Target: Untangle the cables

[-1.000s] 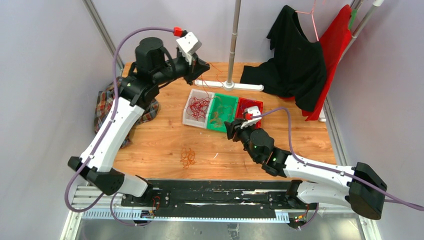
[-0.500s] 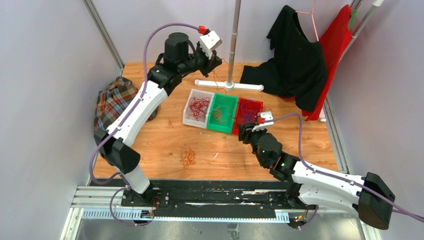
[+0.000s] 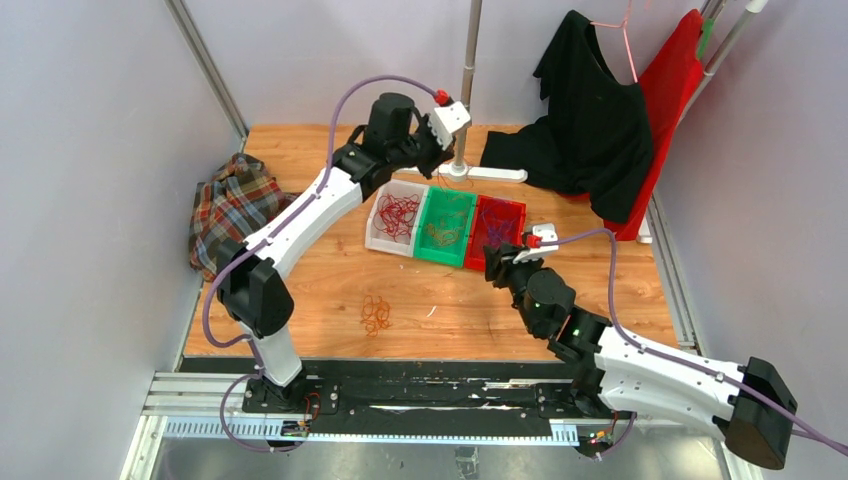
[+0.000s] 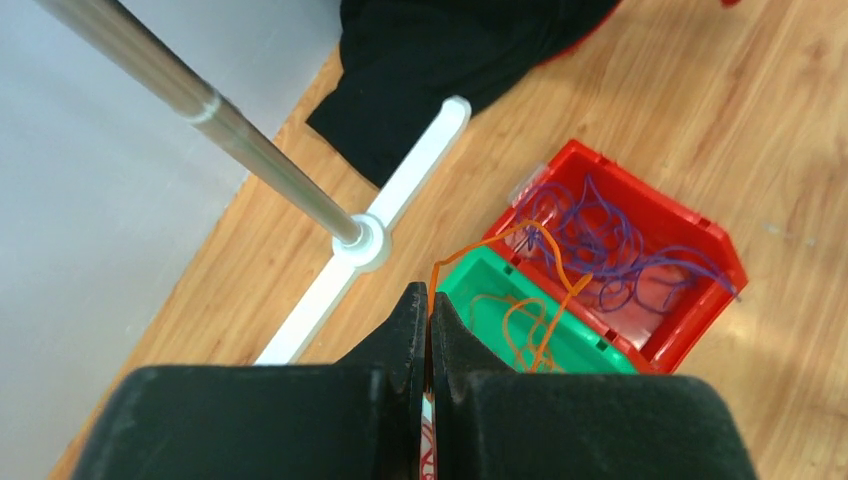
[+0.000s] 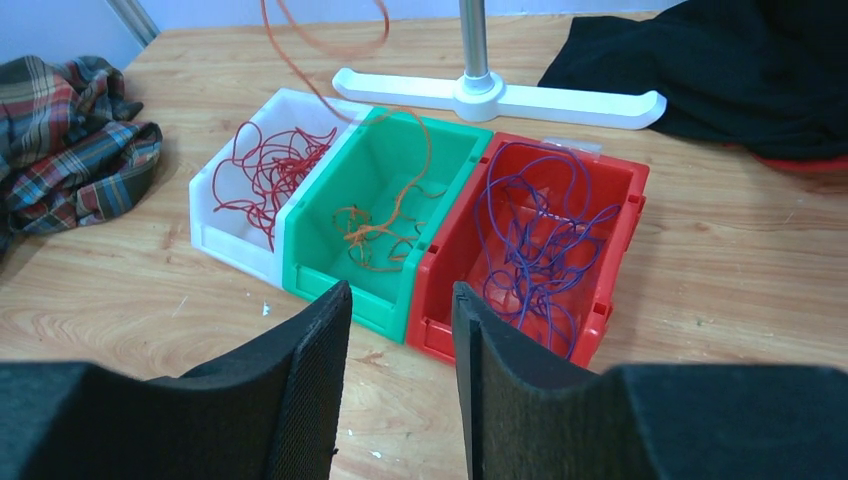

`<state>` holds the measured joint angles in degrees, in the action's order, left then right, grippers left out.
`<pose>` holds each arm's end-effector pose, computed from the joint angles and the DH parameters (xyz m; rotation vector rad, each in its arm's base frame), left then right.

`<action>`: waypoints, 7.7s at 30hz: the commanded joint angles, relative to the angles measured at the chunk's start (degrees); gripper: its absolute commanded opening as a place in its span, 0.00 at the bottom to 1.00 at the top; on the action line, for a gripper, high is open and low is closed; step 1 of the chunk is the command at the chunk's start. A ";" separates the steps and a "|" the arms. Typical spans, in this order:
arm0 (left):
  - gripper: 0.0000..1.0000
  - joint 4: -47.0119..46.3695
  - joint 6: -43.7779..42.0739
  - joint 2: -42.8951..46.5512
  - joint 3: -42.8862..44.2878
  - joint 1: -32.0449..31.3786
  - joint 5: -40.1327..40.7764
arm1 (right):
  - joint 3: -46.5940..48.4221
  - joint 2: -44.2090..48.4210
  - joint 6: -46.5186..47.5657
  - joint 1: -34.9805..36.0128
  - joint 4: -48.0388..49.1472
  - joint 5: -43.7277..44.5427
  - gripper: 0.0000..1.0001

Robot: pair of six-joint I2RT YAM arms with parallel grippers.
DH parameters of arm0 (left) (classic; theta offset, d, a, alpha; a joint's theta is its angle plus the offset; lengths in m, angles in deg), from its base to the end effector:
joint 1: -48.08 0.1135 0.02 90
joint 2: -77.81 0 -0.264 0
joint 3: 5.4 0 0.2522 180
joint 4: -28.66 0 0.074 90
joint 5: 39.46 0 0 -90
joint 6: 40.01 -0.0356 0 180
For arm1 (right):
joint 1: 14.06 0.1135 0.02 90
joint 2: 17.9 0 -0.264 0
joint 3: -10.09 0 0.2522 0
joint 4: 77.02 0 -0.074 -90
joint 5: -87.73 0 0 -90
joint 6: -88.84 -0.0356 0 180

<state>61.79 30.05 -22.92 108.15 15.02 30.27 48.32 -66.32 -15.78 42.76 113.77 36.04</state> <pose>0.3417 -0.2372 0.3916 1.0698 1.6105 -0.4933 0.1252 0.1511 0.2674 -0.0485 1.5803 0.4594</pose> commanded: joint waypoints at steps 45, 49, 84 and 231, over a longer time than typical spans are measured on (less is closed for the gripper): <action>0.94 15.88 -9.96 -8.34 2.60 -5.85 9.12 | 1.80 9.05 1.62 -1.96 -9.35 1.60 0.33; 0.97 26.33 -10.70 -1.58 1.62 -4.12 4.27 | 2.78 8.53 2.61 -1.96 -9.55 0.88 0.34; 0.39 25.47 -4.66 11.26 -44.74 9.26 -3.04 | 3.88 3.83 1.11 -2.06 -9.16 -4.82 0.34; 0.00 13.55 -9.88 -0.13 15.15 1.85 -2.50 | 1.20 5.94 -3.90 -8.39 -16.11 3.45 0.48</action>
<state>80.42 19.97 -20.14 116.54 17.18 26.10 50.55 -61.47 -19.19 35.31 100.07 37.50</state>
